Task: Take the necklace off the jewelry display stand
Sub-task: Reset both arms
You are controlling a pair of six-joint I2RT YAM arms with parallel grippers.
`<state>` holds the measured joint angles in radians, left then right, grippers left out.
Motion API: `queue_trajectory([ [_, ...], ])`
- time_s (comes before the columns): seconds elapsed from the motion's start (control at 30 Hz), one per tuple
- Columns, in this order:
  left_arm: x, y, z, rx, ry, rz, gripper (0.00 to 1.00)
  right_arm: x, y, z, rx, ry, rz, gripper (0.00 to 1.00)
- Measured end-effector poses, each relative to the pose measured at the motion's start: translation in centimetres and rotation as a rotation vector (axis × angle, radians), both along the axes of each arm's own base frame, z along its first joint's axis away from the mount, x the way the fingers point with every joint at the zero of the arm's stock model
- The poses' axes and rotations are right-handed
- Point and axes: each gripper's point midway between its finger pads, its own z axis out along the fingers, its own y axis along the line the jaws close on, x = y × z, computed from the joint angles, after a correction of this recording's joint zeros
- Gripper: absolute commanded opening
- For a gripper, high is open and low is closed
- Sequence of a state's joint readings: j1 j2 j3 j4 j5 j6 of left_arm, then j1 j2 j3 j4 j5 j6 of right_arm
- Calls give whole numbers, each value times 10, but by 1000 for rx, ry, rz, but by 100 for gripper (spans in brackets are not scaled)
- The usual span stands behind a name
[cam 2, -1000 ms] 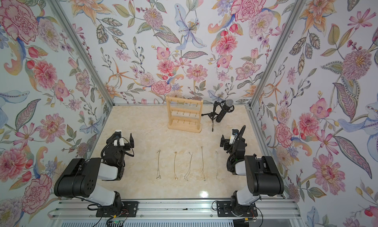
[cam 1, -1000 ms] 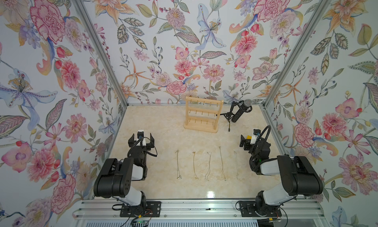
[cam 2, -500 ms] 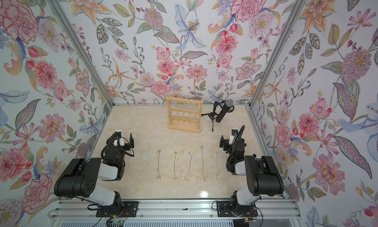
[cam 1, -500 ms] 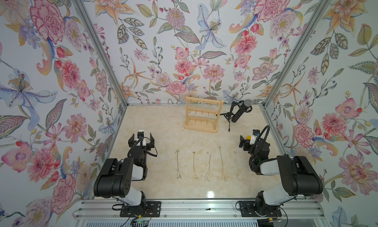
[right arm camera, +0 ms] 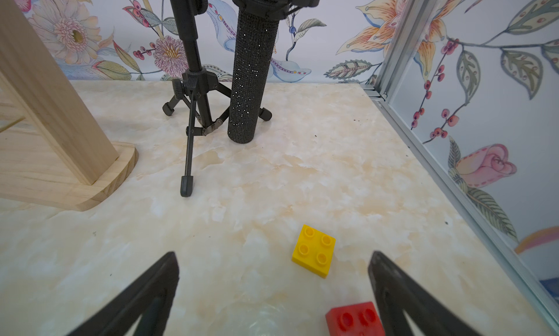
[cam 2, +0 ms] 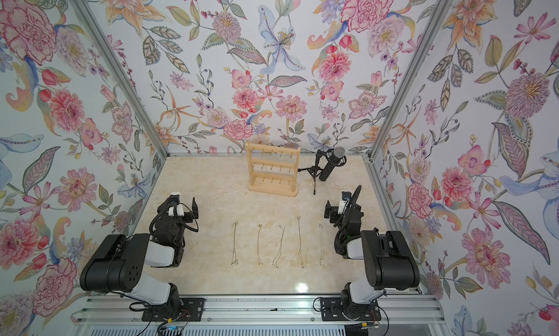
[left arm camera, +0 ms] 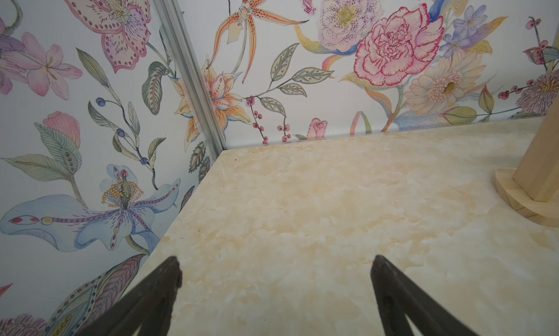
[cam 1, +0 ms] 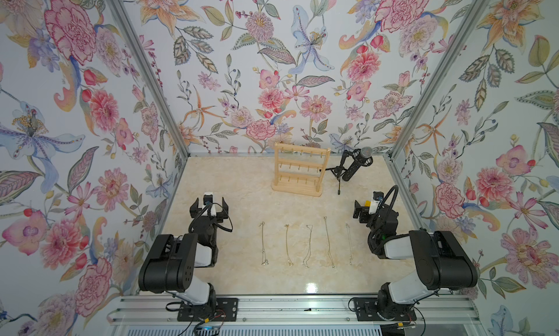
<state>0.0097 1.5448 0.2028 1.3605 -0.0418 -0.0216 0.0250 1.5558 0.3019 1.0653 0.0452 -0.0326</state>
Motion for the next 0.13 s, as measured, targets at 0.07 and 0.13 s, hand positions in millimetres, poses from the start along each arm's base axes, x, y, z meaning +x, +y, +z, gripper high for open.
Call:
queue_trajectory([
  [0.07,0,0,0,0,0,0,99,0,0,0,0,0,0,100],
  [0.13,0,0,0,0,0,0,99,0,0,0,0,0,0,100],
])
